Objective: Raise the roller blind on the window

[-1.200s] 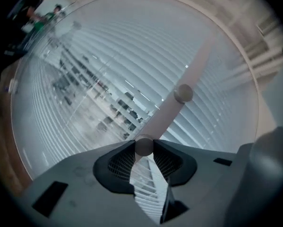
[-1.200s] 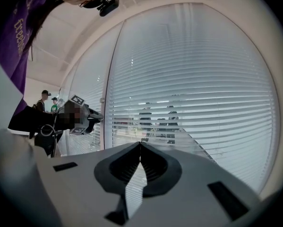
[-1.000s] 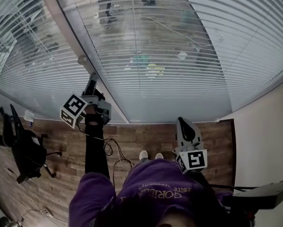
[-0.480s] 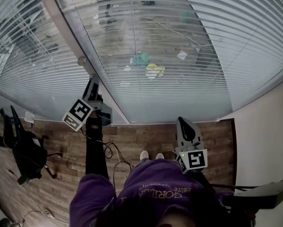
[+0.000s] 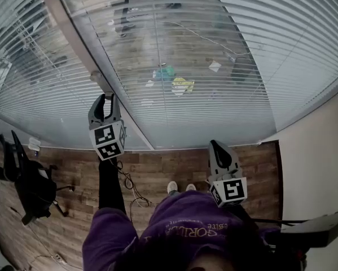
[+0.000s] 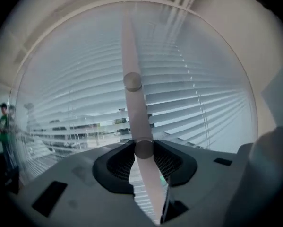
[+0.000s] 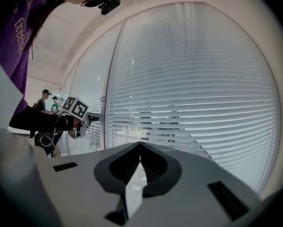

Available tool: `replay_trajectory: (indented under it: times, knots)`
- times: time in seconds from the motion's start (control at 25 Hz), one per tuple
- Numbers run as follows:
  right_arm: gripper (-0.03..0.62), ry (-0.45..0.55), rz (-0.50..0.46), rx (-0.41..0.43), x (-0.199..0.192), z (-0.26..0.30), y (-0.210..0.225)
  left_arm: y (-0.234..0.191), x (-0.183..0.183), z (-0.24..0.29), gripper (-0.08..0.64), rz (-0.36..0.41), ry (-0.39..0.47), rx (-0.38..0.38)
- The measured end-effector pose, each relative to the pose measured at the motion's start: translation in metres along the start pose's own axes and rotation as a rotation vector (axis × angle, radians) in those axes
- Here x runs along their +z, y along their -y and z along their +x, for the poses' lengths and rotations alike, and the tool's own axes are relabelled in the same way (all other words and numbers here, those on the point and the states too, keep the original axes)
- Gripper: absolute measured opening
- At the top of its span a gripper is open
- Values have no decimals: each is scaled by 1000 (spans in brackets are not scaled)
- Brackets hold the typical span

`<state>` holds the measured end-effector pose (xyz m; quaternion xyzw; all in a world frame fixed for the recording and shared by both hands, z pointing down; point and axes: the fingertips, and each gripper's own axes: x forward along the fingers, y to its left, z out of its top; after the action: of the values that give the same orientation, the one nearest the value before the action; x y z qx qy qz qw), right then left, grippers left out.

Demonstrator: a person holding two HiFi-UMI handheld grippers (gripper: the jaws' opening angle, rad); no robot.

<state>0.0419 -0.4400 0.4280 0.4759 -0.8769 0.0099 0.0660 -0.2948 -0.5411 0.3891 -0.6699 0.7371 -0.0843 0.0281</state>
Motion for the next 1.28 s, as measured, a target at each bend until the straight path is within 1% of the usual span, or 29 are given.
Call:
replay_trajectory:
  times: [0.08,0.12,0.16,0.2,0.24,0.28,0.48,0.56,0.6,0.68,0.84,0.92,1.04,1.08,1.16,1.2,1.28]
  knots:
    - [-2,0,1,-4,1,0,1,3,2,0,120,131,-7,46]
    - [-2,1,1,-5,1,0,1,4,2,0,120,166,-8,63]
    - [-2,2,1,-5,1,0,1,4,2,0,120,173,-6,74]
    - [-2,1,0,-6,1,0,2,3,2,0,120,153,-3,78]
    - [-2,-2,-1,-8,0,0,2,2,0,-1,120,107,-1,76]
    - [-2,-6,-3,-12,-1,0,3,1,-1,-1,120,39,2,68]
    - [-2,3,-10,2,3,0,1,-4,-2,-1,118,-405,-11,-2]
    - [-2,5,-8,7,4,0,-1,-5,-3,-1,119,-561,-19,-30]
    - [-2,2,-2,3,4,0,-1,-6,-4,-1,118,-622,-21,-43]
    - [-2,-4,11,-10,3,-1,0,-7,-4,-1,118,-697,-27,-62]
    - [-2,-2,6,-14,4,-2,2,-7,-3,-1,118,-798,-37,-89]
    - [-2,1,-8,-3,5,-1,1,-7,-3,0,119,-820,-22,-95]
    - [-2,7,-12,7,7,-1,-1,-8,-2,-1,120,-811,13,-95]
    - [-2,8,-12,9,7,0,-2,-8,-2,-1,118,-797,23,-97]
    - [-2,5,-14,7,6,-1,-2,-5,-3,-1,120,-730,28,-107]
    - [-2,3,-16,4,5,-1,-2,-2,-4,-1,118,-679,24,-112]
    - [-2,-1,-14,-2,4,-1,-2,1,-7,-1,120,-549,14,-103]
